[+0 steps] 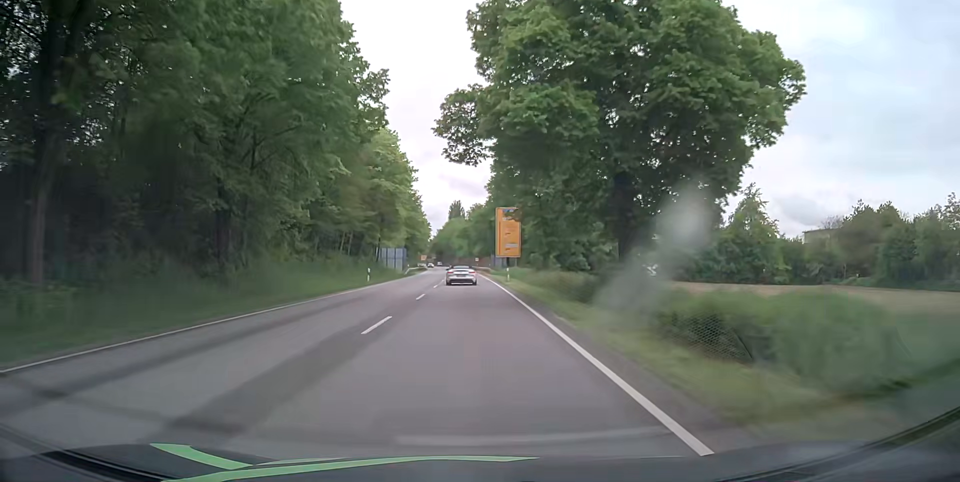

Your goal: Follow the waypoints while adhering to traffic rules and regulations

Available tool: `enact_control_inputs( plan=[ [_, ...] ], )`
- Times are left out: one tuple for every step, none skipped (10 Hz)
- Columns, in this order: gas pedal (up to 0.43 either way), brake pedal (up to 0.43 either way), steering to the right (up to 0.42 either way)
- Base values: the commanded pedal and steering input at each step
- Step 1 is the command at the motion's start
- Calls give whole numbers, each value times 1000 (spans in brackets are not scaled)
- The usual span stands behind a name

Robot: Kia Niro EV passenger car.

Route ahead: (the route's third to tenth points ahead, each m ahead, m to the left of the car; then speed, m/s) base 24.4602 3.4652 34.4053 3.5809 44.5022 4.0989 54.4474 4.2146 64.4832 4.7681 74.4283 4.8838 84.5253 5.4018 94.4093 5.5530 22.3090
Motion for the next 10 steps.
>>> enact_control_inputs(
  plan=[
    [0, 0, -3],
    [0, 0, -2],
    [0, 0, 0],
    [0, 0, 0],
    [0, 0, 0],
    [0, 0, 0],
    [0, 0, 0],
    [0, 0, 0],
    [0, 0, 0],
    [0, 0, 0]
  ],
)
